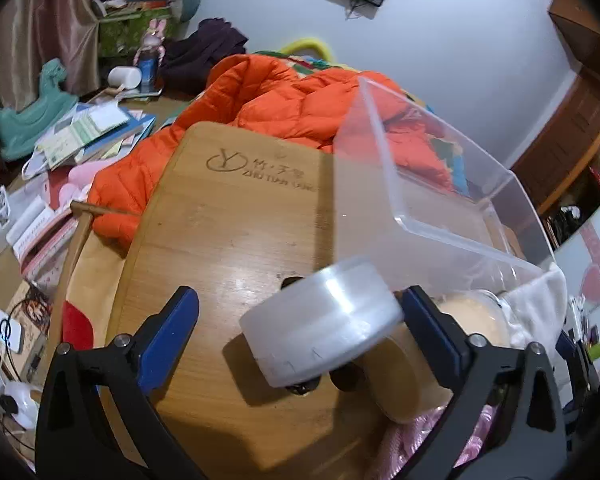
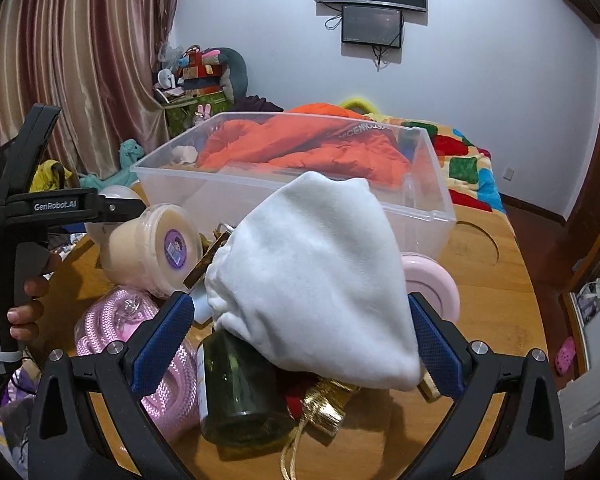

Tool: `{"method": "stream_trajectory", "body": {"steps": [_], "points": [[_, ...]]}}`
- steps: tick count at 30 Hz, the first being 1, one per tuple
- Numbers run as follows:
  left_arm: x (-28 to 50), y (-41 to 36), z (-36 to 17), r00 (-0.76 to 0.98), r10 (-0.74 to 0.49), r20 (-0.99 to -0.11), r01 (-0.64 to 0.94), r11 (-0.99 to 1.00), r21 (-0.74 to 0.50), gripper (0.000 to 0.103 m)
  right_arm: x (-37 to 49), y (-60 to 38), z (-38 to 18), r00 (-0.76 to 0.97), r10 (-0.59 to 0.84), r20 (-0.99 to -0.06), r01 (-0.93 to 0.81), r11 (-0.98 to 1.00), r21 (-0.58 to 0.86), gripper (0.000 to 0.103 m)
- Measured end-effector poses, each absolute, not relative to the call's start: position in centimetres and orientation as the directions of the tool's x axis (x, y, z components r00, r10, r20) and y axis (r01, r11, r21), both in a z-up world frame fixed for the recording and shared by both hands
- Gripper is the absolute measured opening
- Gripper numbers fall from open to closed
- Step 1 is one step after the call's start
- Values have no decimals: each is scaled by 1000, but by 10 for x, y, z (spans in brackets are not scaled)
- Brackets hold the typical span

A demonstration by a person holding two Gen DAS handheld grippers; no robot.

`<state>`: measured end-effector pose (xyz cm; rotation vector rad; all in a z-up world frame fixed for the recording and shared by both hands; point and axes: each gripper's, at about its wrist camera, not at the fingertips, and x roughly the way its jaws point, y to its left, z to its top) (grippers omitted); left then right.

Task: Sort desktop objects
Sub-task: 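Grasp the clear tape roll with the left tool while the right grasps the cloth bag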

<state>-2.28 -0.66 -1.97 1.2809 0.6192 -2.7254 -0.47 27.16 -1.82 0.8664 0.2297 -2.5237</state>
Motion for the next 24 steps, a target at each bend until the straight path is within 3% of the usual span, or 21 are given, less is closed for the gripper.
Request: {"method": "stream_trajectory", "body": {"steps": [5, 8, 13, 24], "points": [[-26, 0, -19, -677, 79, -732, 211, -932, -296, 69, -5, 262, -22, -730, -321, -603, 457, -886, -81, 102], [-27, 0, -19, -673, 64, -737, 215, -936, -278, 59, -3, 260, -21, -738, -321, -594, 462, -881, -98, 90], [-23, 1, -20, -671, 51, -739, 204, -946, -251, 36, -1, 259, -21, -696, -370, -616, 511, -857, -63, 58], [-8, -3, -17, -684, 41, -729, 204, -948, -244, 29, 2, 270, -10, -672, -434, -600, 533, -846, 14, 27]]}}
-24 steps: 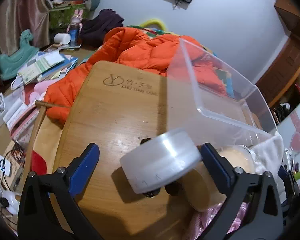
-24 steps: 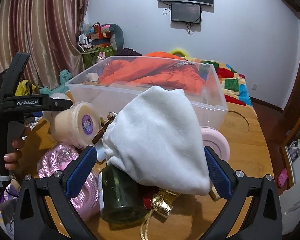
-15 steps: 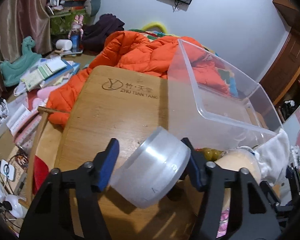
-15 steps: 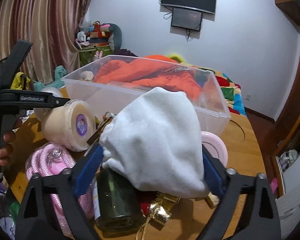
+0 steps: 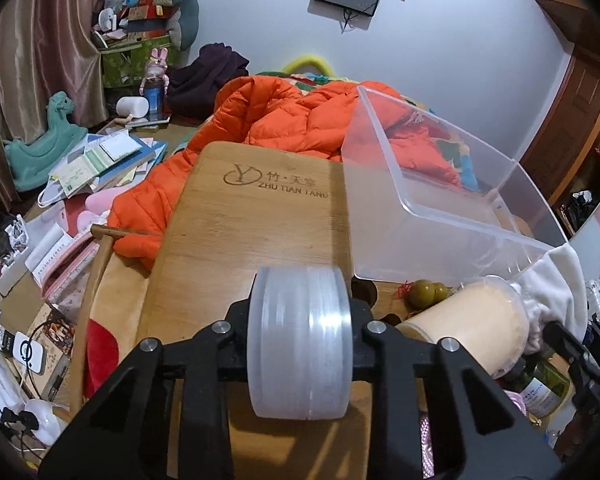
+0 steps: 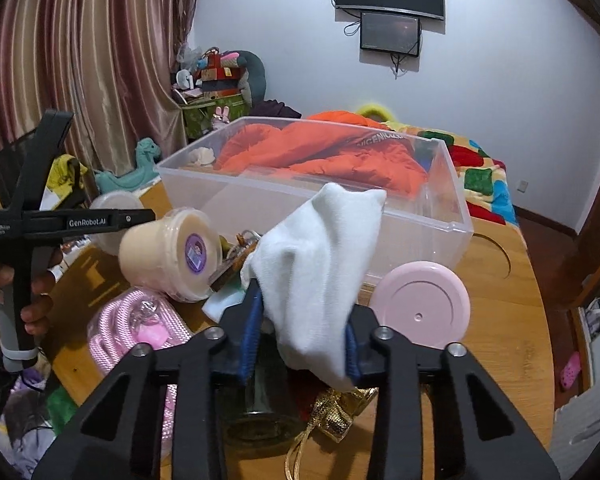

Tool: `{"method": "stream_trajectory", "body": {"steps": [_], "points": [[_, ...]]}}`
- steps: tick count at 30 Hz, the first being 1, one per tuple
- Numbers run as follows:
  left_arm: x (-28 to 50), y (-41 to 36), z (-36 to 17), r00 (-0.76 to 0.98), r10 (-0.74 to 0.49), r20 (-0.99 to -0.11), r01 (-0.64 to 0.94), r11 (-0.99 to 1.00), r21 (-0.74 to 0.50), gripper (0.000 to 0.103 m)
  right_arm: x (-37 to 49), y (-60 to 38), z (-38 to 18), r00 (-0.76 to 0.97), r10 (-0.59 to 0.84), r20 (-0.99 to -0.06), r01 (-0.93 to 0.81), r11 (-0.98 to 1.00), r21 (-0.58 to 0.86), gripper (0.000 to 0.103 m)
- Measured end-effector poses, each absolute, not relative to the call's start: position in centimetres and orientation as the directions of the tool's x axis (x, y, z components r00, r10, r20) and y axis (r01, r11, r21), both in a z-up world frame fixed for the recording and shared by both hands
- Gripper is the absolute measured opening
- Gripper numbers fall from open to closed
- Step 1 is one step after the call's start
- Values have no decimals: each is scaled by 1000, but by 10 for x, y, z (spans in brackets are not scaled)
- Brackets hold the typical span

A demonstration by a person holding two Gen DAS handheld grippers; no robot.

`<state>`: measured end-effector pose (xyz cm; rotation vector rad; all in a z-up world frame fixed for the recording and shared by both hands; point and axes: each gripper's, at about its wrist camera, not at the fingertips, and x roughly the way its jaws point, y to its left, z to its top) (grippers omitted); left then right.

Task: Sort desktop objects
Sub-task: 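Grasp the clear tape roll with the left tool while the right grasps the cloth bag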

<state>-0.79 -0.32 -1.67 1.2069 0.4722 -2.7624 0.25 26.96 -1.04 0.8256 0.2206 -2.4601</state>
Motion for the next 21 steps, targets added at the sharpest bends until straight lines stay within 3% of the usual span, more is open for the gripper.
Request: {"method": "stream_trajectory", "body": {"steps": [1, 21], "points": [[-6, -3, -15, -689, 35, -724, 203, -950, -238, 29, 3, 271, -9, -673, -437, -596, 532, -847, 21, 21], [32, 29, 1, -729, 33, -684, 96, -984, -149, 30, 0, 294, 13, -664, -520, -538, 554, -825, 113, 13]]}}
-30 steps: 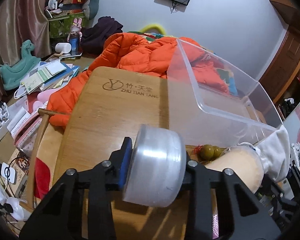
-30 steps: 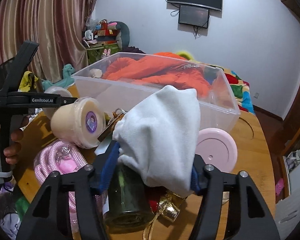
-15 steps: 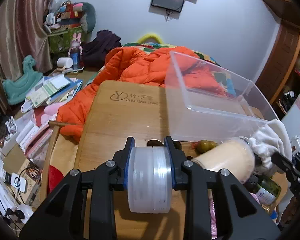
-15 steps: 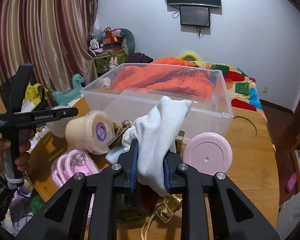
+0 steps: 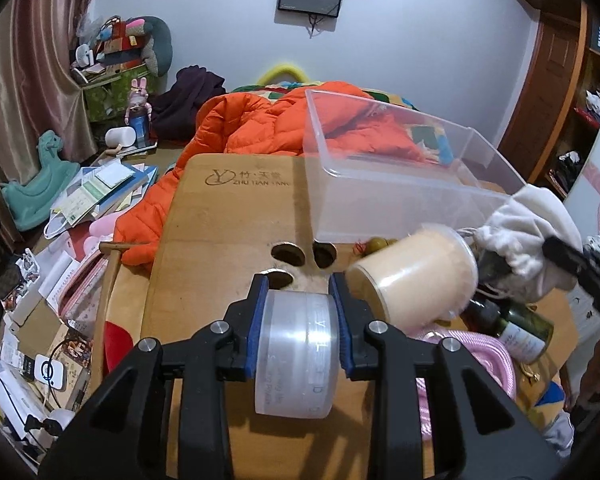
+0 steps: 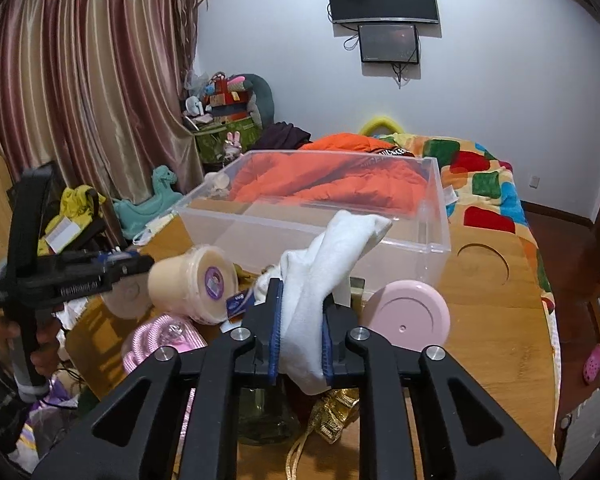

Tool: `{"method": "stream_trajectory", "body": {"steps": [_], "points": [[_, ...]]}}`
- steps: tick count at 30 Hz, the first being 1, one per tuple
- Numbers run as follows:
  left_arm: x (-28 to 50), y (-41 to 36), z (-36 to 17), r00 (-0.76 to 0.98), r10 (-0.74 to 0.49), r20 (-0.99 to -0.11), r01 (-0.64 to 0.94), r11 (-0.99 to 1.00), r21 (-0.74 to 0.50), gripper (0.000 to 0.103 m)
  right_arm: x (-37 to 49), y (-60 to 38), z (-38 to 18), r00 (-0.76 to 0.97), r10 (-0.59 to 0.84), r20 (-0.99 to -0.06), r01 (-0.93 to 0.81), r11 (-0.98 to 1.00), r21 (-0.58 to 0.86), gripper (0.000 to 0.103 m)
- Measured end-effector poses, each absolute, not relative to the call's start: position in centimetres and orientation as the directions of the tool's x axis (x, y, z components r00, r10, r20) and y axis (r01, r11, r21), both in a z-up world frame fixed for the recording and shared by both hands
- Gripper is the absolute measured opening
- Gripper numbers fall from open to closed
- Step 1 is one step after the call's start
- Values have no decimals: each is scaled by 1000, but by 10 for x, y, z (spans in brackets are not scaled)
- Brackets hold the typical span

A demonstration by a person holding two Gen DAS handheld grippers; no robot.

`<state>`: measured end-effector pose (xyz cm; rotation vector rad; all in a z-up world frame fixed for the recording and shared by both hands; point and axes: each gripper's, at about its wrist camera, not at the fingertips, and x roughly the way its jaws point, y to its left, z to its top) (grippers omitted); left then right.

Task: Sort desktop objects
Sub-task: 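Grasp the clear tape roll with the left tool while the right grasps the cloth bag, then lower the tape roll into the clear box with the left tool while the right drops the bag in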

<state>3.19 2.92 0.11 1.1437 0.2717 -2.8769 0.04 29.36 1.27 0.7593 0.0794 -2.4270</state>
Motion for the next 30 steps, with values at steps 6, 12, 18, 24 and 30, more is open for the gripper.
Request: {"method": "stream_trajectory", "body": {"steps": [6, 12, 18, 24, 30], "points": [[39, 28, 5, -744, 48, -666, 104, -977, -186, 29, 1, 300, 28, -681, -536, -499, 565, -818, 108, 8], [44, 28, 24, -775, 46, -630, 100, -976, -194, 29, -1, 302, 34, -674, -558, -484, 582, -805, 118, 7], [43, 30, 45, -799, 53, -600, 83, -977, -197, 29, -3, 305, 51, -677, -574, -461, 591, -797, 126, 7], [38, 35, 68, -825, 69, -561, 58, -977, -205, 29, -6, 305, 66, -677, -594, -435, 609, -784, 121, 6], [22, 41, 85, -837, 86, -541, 31, -978, -204, 29, -13, 302, 82, -694, -593, -409, 613, -784, 96, 6]]}}
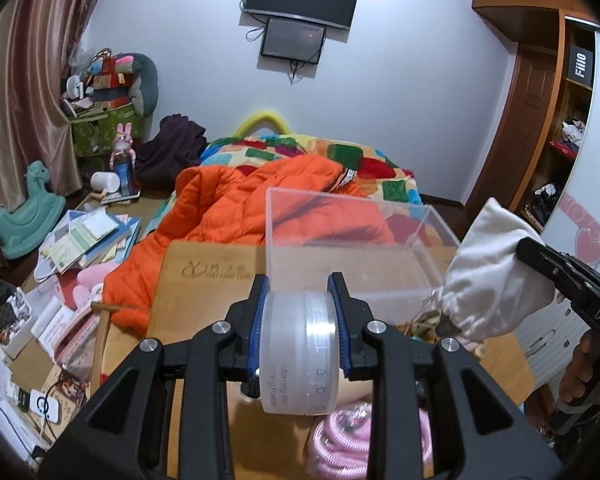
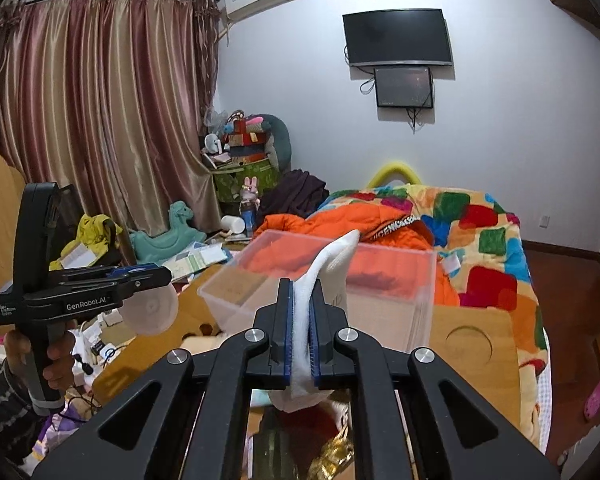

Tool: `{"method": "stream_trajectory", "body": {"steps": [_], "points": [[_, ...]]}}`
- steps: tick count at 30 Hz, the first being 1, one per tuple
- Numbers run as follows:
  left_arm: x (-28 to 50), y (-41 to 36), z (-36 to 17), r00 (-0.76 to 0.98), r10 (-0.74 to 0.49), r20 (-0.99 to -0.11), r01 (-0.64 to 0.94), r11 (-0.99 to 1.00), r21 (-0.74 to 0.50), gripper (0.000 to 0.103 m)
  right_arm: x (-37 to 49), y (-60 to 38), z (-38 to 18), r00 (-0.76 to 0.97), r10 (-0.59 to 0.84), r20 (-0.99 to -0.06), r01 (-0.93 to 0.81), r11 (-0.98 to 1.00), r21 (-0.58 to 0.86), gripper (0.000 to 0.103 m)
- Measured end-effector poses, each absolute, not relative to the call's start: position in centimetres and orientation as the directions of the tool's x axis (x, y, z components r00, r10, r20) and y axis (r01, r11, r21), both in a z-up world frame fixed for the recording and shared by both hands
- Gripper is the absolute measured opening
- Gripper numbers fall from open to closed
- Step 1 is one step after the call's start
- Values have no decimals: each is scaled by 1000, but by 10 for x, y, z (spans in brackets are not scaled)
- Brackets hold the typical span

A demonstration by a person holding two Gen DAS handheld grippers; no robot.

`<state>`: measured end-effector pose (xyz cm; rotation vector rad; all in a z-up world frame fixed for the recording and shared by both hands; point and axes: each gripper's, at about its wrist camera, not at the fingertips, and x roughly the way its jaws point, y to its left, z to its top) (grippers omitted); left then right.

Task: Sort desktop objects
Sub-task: 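Lower the tape roll into the clear box with the left tool while the right drops the bag in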

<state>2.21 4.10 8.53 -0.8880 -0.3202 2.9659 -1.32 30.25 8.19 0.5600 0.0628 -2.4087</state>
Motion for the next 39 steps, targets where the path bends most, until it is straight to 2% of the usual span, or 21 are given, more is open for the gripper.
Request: {"method": "stream_trajectory", "body": {"steps": [11, 18, 28, 39], "points": [[-22, 58, 103, -831, 127, -541, -15, -978, -208, 29, -54, 297, 94, -697, -596, -400, 612, -784, 101, 5], [-57, 67, 101, -815, 141, -562, -25, -978, -209, 29, -95, 301, 84, -660, -622, -420, 606, -772, 191, 5], [-95, 78, 71, -759, 137, -636, -36, -985, -169, 29, -140, 297, 46, -630, -579, -517, 577, -795, 187, 6], [-105, 85, 51, -717, 123, -686, -44, -990, -132, 29, -149, 284, 11, -615, -476, -629, 550, -830, 90, 10]]}}
